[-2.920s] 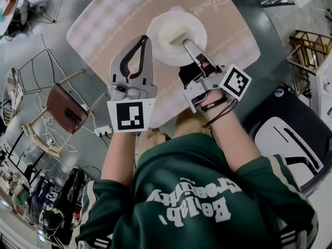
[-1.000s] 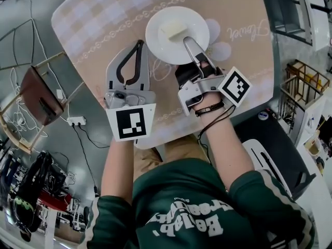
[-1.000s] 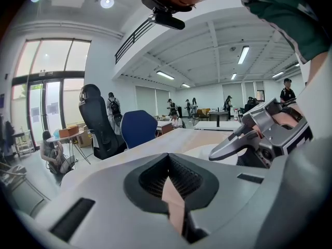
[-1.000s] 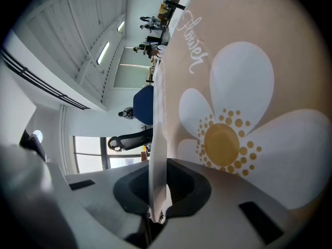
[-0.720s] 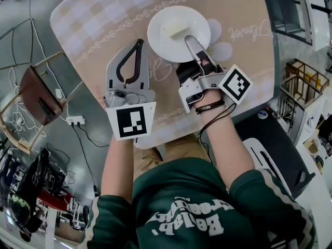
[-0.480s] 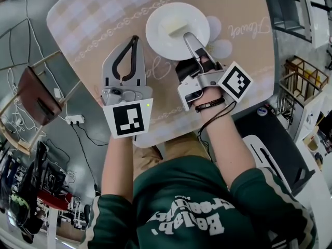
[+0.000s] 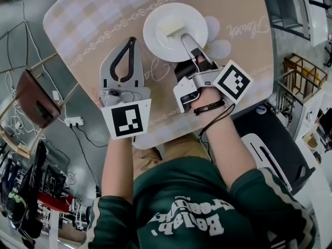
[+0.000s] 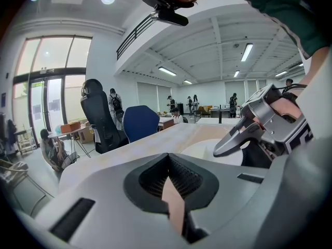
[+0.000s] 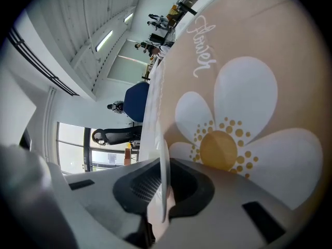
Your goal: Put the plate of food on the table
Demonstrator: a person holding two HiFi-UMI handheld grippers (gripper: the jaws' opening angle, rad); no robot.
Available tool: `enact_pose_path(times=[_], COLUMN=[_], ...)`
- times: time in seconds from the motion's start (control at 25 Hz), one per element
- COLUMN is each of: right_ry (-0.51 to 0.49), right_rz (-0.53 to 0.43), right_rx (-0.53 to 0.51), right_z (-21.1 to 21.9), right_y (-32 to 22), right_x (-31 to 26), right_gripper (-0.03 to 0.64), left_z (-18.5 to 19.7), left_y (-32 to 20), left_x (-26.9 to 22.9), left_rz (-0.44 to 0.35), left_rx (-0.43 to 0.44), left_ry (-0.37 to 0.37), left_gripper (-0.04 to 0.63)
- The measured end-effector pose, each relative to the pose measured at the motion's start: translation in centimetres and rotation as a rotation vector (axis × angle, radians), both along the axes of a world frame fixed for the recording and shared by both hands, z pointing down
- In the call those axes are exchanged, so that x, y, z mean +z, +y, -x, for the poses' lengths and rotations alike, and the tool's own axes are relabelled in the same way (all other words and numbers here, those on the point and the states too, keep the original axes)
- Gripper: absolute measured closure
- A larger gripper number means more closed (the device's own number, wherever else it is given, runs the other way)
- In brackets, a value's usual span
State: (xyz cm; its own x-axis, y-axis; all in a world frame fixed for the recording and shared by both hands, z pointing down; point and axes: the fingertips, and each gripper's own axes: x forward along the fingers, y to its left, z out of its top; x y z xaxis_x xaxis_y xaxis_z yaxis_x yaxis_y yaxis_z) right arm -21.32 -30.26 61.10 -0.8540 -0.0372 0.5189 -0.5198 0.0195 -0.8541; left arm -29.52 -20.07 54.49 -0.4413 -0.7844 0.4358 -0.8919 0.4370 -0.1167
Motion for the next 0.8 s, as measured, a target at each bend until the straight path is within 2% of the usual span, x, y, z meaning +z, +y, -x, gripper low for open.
enact_pose_path(times=[0.24,0.44,0.68,0.8], right_ry=[0.092,0.093,0.096,0.125], right_rz=[-0.059,-0.100,-0.128,-0.164], right_rx=[-0.042,-0.056,-0.106,-0.085], right_z=[0.0,0.3,0.4,-0.2], right_y=[0.0,0.4,1.8,1.5], right_x=[-0.5,-1.0,-1.1,-1.2], right_gripper=[0.583,0.575,0.456,0.451], left_z=[0.3,0.2,-0.4,-0.6], left_y=[0.1,0.2,-0.2,-0.5], left_x=[0.1,0.1,0.1,0.0], left_rz=[0.003,-0.003,-0.010,-0.016], left_rx=[-0.009,-0.014,0.004,0.006], left_ry=[0.003,0.013,0.021,0.029], left_gripper=[0.586,0.586,0.585,0.586])
